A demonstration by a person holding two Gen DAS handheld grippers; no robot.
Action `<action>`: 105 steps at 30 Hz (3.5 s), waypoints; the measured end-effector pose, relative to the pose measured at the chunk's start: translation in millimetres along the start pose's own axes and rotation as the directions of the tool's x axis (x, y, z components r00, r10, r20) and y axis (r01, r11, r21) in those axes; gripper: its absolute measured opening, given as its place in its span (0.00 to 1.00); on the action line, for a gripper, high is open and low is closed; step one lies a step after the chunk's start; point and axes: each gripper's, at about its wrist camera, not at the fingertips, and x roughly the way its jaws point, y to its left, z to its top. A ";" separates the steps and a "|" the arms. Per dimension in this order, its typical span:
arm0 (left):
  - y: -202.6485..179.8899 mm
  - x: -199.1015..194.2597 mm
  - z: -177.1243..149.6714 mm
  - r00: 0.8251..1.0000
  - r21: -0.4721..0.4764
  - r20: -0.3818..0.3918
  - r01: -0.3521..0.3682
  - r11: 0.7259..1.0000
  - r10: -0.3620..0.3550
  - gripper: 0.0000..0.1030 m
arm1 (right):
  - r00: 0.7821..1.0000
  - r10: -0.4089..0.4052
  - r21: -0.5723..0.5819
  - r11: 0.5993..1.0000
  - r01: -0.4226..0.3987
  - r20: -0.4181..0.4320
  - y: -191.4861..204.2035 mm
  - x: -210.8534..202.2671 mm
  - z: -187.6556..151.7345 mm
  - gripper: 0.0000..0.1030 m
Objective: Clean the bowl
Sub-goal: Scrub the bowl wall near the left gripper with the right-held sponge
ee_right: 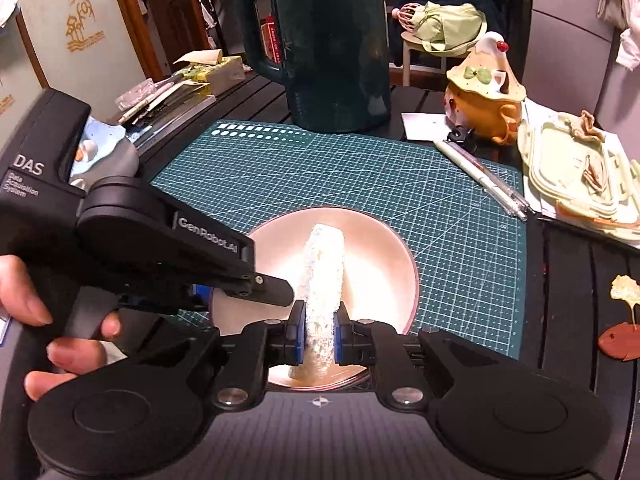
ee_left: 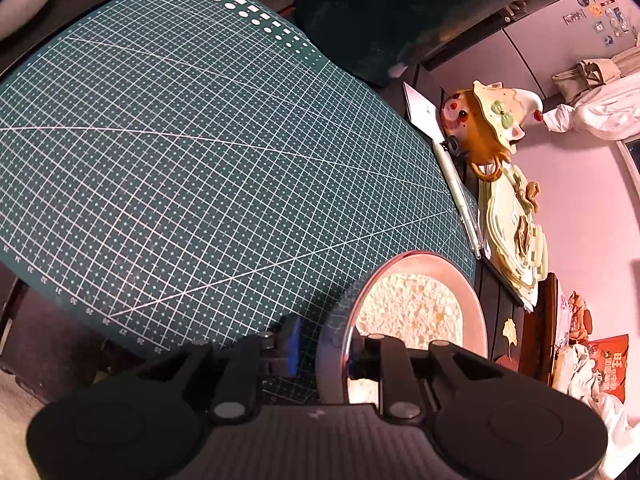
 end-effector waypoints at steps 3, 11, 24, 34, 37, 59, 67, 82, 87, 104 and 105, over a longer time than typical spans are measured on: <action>0.6 -0.6 -0.1 1.000 0.000 0.000 0.002 1.000 -0.002 0.21 | 0.995 -0.091 -0.049 0.995 0.092 0.028 4.4 -2.1 -1.0 0.11; 4.4 -0.1 1.4 1.000 -0.023 -0.003 0.011 1.000 -0.012 0.20 | 0.977 -0.162 -0.049 0.984 0.170 0.136 2.1 -29.6 6.6 0.11; 8.6 -3.5 0.2 1.000 -0.019 -0.003 0.013 1.000 -0.013 0.21 | 1.000 -0.017 0.008 1.000 0.017 0.008 2.1 -11.1 4.1 0.11; 6.2 -2.9 0.2 1.000 -0.010 0.001 0.006 1.000 -0.006 0.20 | 0.983 -0.162 -0.068 0.983 0.168 0.091 8.8 -21.8 3.2 0.11; 5.7 -2.6 0.6 1.000 -0.008 0.000 0.005 1.000 -0.005 0.20 | 0.971 -0.178 -0.046 0.981 0.188 0.159 1.8 -44.3 10.5 0.11; -0.6 -0.9 -0.3 1.000 0.052 0.014 -0.023 0.998 0.022 0.21 | 0.985 -0.167 -0.089 0.981 0.170 0.043 10.8 -8.0 -1.5 0.11; -9.9 1.1 -2.1 0.999 0.095 0.024 -0.047 0.994 0.045 0.21 | 0.961 -0.220 -0.073 0.969 0.235 0.170 1.0 -47.3 12.1 0.11; -23.9 6.1 -6.0 0.996 0.161 0.048 -0.085 0.983 0.078 0.21 | 0.995 -0.095 -0.056 0.994 0.095 -0.002 6.7 -1.7 2.2 0.11; -23.3 6.4 -5.1 0.996 0.159 0.045 -0.081 0.984 0.075 0.21 | 0.971 -0.227 -0.146 0.961 0.237 0.079 15.5 -12.6 0.1 0.11; -19.1 3.9 -5.0 0.996 0.148 0.043 -0.078 0.986 0.072 0.21 | 1.000 -0.015 -0.026 1.000 0.015 0.005 -2.1 -9.0 8.5 0.11; -19.5 4.4 -4.8 0.996 0.147 0.043 -0.078 0.986 0.072 0.21 | 1.000 -0.023 -0.030 0.999 0.023 -0.004 -1.7 -4.7 8.1 0.11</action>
